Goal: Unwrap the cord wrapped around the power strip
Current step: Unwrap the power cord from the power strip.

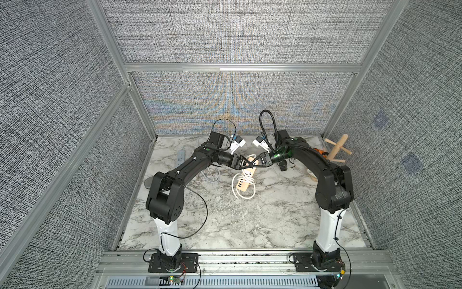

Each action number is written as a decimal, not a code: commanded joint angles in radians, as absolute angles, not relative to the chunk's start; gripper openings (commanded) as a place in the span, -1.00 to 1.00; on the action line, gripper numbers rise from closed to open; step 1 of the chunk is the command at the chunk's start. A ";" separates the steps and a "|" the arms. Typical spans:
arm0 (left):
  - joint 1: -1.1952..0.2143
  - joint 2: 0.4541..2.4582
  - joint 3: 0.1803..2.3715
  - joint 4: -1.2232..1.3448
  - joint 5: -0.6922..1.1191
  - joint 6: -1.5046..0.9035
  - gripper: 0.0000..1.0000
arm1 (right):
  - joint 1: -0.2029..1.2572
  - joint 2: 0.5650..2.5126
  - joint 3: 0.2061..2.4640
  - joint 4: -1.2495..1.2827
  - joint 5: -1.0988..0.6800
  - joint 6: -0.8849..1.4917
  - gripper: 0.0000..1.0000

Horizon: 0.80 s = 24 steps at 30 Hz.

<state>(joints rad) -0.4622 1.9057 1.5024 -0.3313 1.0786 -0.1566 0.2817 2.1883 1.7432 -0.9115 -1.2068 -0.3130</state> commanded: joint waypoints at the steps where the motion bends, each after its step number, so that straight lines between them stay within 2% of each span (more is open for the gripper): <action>1: -0.460 1.911 1.490 -0.261 1.183 -0.186 0.38 | 0.282 2.212 1.792 -1.012 -1.312 -0.448 -0.85; 2: -0.460 1.912 1.480 -0.247 1.206 -0.190 0.31 | 0.282 2.224 1.811 -1.032 -1.326 -0.465 -0.85; 9: -0.462 1.928 1.433 -0.220 1.267 -0.179 0.23 | 0.284 2.263 1.892 -1.056 -1.337 -0.450 -0.85; 14: -0.462 1.950 1.451 -0.222 1.236 -0.198 -0.28 | 0.291 2.271 1.897 -1.035 -1.310 -0.418 -0.85; 18: -0.459 1.960 1.460 -0.212 1.181 -0.245 -0.61 | 0.297 2.269 1.880 -1.001 -1.287 -0.383 -0.80; 19: -0.458 1.965 1.458 -0.193 1.171 -0.273 -0.72 | 0.298 2.267 1.875 -0.982 -1.271 -0.359 -0.73; 21: -0.453 1.978 1.449 -0.145 1.152 -0.341 -0.93 | 0.298 2.258 1.863 -0.932 -1.229 -0.297 -0.43; 23: -0.446 1.986 1.437 -0.085 1.128 -0.421 -1.00 | 0.293 2.238 1.850 -0.859 -1.160 -0.210 0.08; 24: -0.442 2.015 1.430 -0.062 1.114 -0.457 -1.00 | 0.289 2.226 1.842 -0.822 -1.125 -0.167 0.25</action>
<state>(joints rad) -0.4530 1.9873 1.4395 -0.1696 1.2205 -0.3000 0.2905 2.2539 1.8515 -0.9257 -1.2049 -0.2825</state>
